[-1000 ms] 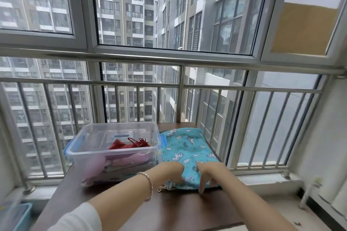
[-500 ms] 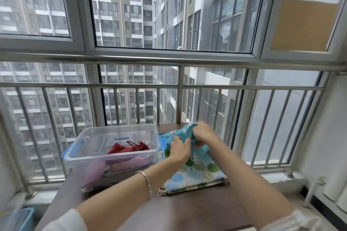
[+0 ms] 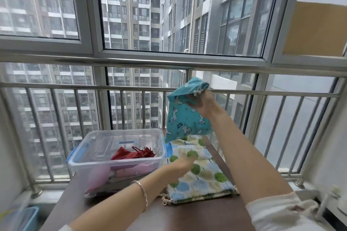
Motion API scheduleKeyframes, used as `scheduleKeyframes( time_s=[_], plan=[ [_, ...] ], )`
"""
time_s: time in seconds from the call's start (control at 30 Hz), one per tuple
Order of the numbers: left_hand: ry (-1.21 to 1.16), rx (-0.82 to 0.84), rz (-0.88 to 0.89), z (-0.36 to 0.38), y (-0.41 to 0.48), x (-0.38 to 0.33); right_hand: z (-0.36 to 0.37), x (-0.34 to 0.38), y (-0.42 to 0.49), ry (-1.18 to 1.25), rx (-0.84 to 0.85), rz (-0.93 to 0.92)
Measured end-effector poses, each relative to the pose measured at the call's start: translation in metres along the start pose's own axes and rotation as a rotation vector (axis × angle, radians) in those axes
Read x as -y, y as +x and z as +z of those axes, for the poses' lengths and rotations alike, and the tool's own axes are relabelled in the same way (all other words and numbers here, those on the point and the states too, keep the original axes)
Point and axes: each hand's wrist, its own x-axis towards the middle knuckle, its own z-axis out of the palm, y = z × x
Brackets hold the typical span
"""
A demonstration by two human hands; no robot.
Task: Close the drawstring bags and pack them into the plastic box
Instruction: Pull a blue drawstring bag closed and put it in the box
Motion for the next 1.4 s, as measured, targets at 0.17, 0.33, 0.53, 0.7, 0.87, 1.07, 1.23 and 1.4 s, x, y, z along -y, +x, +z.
scheduleKeyframes(
  time_s=[0.17,0.33,0.53,0.7,0.87,1.07,1.23,1.4],
  plan=[
    [-0.014,-0.227,0.268,-0.011,-0.016,-0.035,-0.007,0.006,-0.014,-0.402,-0.513,-0.086],
    [-0.076,-0.427,0.477,-0.024,-0.047,-0.061,-0.012,0.019,-0.046,-0.458,-0.689,-0.366],
    [0.042,-0.705,0.744,-0.034,-0.077,-0.094,0.011,0.036,-0.073,-0.619,-0.578,-0.426],
    [-0.001,-0.656,0.844,-0.056,-0.098,-0.132,0.034,0.056,-0.091,-0.621,-0.507,-0.499],
    [-0.047,-0.439,0.896,-0.077,-0.116,-0.146,0.050,0.068,-0.104,-0.575,-0.379,-0.408],
    [-0.108,-0.586,0.967,-0.096,-0.130,-0.140,0.069,0.077,-0.115,-0.697,-0.075,-0.195],
    [-0.040,-0.540,0.885,-0.134,-0.141,-0.117,0.061,0.071,-0.108,-0.809,0.232,-0.010],
    [0.122,-0.508,0.673,-0.156,-0.134,-0.054,0.044,0.024,-0.102,-1.045,0.304,0.126]
  ],
)
